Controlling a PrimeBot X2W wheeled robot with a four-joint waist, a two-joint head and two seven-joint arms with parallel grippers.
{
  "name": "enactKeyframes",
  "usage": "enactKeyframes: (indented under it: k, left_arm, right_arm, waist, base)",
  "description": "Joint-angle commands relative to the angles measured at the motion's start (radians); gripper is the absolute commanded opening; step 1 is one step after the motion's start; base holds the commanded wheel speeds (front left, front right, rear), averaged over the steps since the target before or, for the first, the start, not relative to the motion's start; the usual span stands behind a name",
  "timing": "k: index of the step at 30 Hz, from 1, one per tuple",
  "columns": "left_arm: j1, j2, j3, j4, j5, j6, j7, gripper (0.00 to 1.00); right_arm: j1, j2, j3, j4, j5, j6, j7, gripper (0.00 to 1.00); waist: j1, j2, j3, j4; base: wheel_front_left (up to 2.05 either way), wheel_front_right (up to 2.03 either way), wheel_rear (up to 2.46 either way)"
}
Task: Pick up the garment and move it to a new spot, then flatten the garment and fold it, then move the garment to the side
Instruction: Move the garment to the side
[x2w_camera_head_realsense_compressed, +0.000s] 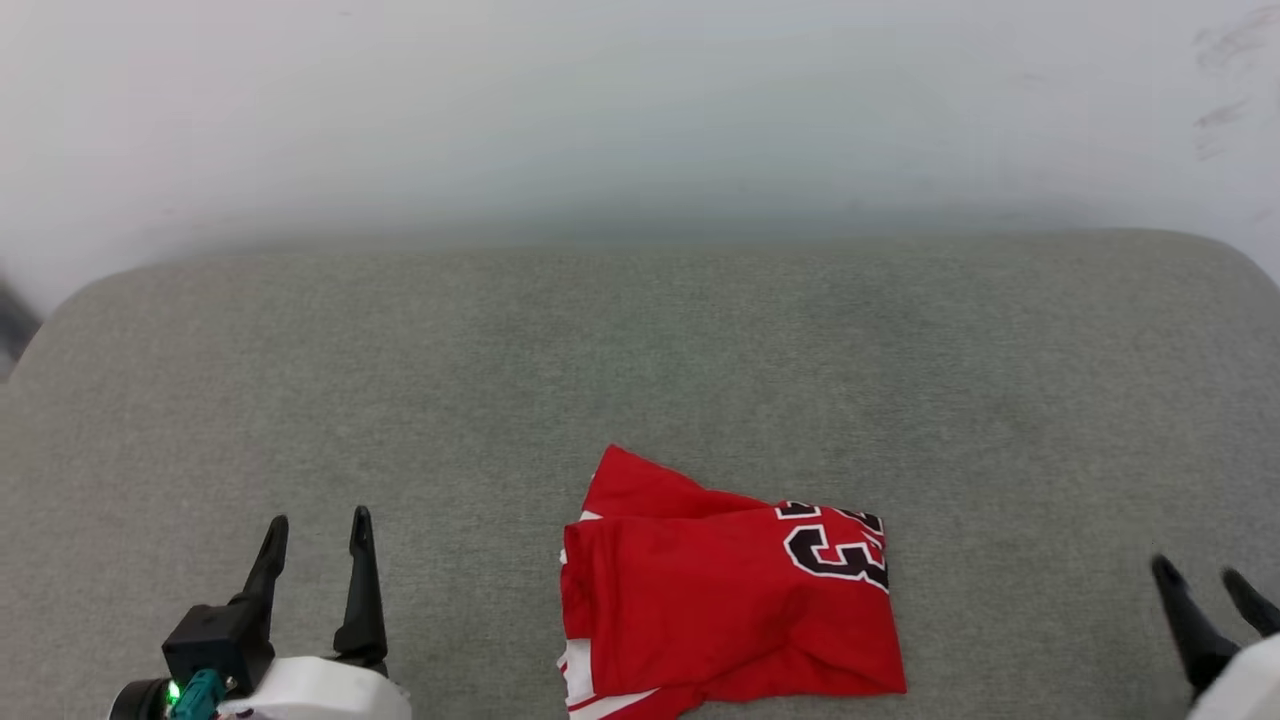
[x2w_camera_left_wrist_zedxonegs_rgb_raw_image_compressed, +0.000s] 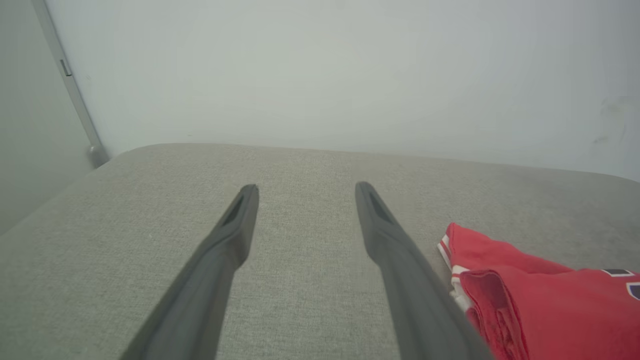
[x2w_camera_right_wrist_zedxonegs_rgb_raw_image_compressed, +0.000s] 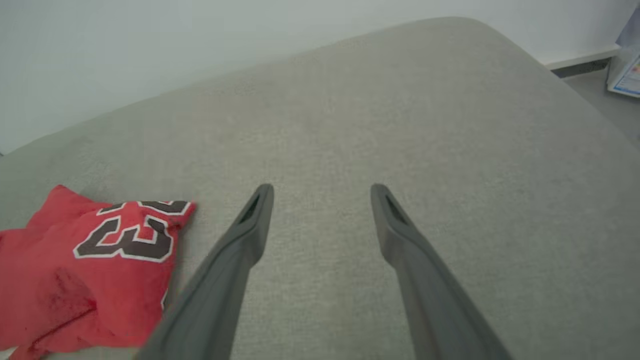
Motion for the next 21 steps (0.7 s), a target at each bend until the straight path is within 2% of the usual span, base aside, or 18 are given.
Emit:
enactKeyframes:
  k: [1, 5, 8, 11, 16, 21]
  left_arm:
    - [-0.017, -0.003, 0.002, -0.006, 0.007, -0.002, -0.007, 1.00]
    - [-0.031, -0.026, 0.008, -0.015, 0.023, -0.010, -0.006, 1.00]
    - [-0.050, -0.048, 0.012, -0.016, 0.041, -0.021, -0.006, 1.00]
    - [-0.067, -0.068, 0.021, -0.016, 0.056, -0.035, -0.005, 1.00]
    - [-0.095, -0.103, 0.034, -0.006, 0.081, -0.061, -0.005, 1.00]
    - [-0.125, -0.129, 0.038, 0.006, 0.108, -0.088, -0.005, 1.00]
  right_arm:
    - [0.002, -0.013, -0.006, 0.016, 0.006, 0.000, 0.020, 1.00]
    - [-0.002, -0.068, -0.082, 0.113, 0.060, 0.000, 0.204, 1.00]
    - [-0.012, -0.069, -0.131, 0.154, 0.104, 0.000, 0.340, 1.00]
    - [-0.041, -0.017, -0.151, 0.163, 0.198, 0.000, 0.478, 1.00]
    - [-0.108, 0.105, -0.191, 0.173, 0.388, 0.000, 0.702, 1.00]
    - [-0.202, 0.166, -0.216, 0.240, 0.517, 0.000, 0.796, 1.00]
  waist:
    - [0.0001, 0.0000, 0.008, 0.012]
    - [0.0001, 0.0000, 0.024, 0.051]
    - [0.0001, 0.0000, 0.042, 0.088]
    - [0.0001, 0.0000, 0.065, 0.119]
    - [0.0001, 0.0000, 0.102, 0.154]
    - [0.0001, 0.0000, 0.143, 0.181]
  base:
    - [0.00, 0.00, 0.00]
    - [0.00, 0.00, 0.00]
    - [0.00, 0.00, 0.00]
    - [0.00, 0.00, 0.00]
    - [0.00, 0.00, 0.00]
    - [0.00, 0.00, 0.00]
